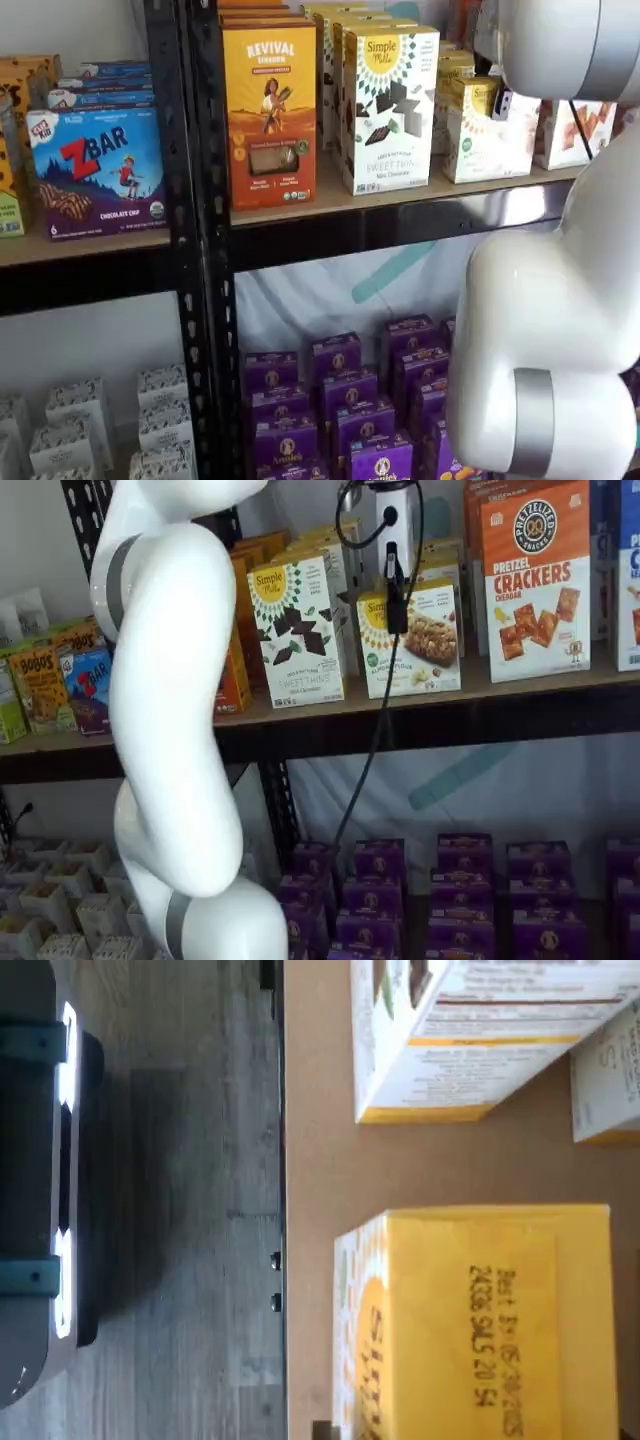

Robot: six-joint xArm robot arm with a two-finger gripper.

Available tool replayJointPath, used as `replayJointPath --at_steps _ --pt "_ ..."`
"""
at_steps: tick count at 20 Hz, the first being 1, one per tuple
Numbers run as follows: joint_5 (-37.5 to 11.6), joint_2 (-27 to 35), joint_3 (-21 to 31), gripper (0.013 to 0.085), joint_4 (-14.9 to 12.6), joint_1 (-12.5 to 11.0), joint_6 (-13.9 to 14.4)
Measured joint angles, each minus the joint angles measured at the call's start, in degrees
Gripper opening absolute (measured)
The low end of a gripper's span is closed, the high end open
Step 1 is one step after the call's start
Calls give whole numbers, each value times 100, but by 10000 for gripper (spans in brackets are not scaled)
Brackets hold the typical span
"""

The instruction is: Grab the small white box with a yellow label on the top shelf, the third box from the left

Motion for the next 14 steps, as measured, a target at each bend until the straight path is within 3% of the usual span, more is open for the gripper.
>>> replayJointPath --at_steps 11,14 --pt "32 -176 139 530 -12 -73 -71" --pt "-106 -270 273 530 145 -136 -115"
